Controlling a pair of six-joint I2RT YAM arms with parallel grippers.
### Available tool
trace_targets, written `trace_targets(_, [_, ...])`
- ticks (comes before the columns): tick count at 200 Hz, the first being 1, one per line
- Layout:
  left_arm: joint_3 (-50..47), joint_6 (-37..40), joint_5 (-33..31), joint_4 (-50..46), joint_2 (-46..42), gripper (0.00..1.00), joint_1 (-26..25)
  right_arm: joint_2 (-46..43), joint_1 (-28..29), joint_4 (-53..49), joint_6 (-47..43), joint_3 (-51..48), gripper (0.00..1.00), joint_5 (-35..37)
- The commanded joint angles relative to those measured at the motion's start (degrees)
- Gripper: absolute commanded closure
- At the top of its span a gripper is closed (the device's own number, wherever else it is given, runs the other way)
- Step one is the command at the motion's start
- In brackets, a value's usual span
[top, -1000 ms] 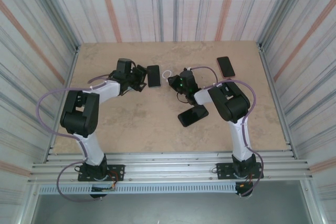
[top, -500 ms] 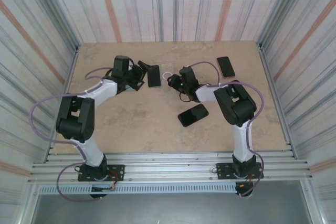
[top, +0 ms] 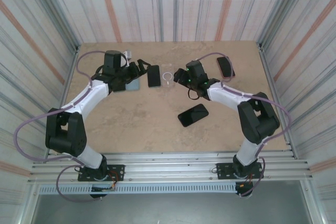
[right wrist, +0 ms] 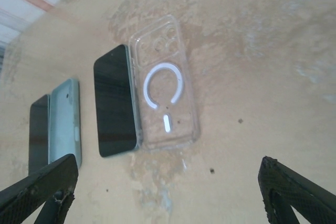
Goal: Take the phone out of the phone case
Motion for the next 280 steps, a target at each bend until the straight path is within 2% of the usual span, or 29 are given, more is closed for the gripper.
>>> trace_targets(1, [2.2,10.3,3.1,-5.7,-2.2,0.01,0.6,-5.5,0.7,-11.4,4.0,-2.4,0.06,1.8])
trace_targets(32, [3.4,14.0,6.4,-8.7,-2.8,0.01,0.8,-10.9,3.3,-25.6,10.1,-2.7,0.01,3.0])
trace_targets(75, [1.6,14.8,11.5,-9.0,-3.8,0.01,0.4,-14.8,8.4,-40.0,22.4,-5.2,0.01,4.6])
trace_targets(116, [-2.0,14.1,12.4,-8.0,-5.3,0.01,-0.1,-17.9,9.2,-40.0,29.0,-11.8,0.01,3.6])
trace_targets(160, [-3.1,13.1,12.8,-7.1,-5.7,0.01,-1.1,-15.3,7.9,-33.5,28.3,-12.1,0.01,1.6])
trace_targets(195, [-3.6,13.0,12.6,-7.2,-6.1,0.01,-1.7,-12.7,4.3,-34.1,26.2,-11.1,0.01,0.5])
trace_targets(280, [-4.7,12.0,13.0,-6.1,-6.3,0.01,-2.2,-2.6,1.6,-37.6,33.4,-4.3,0.01,-4.8])
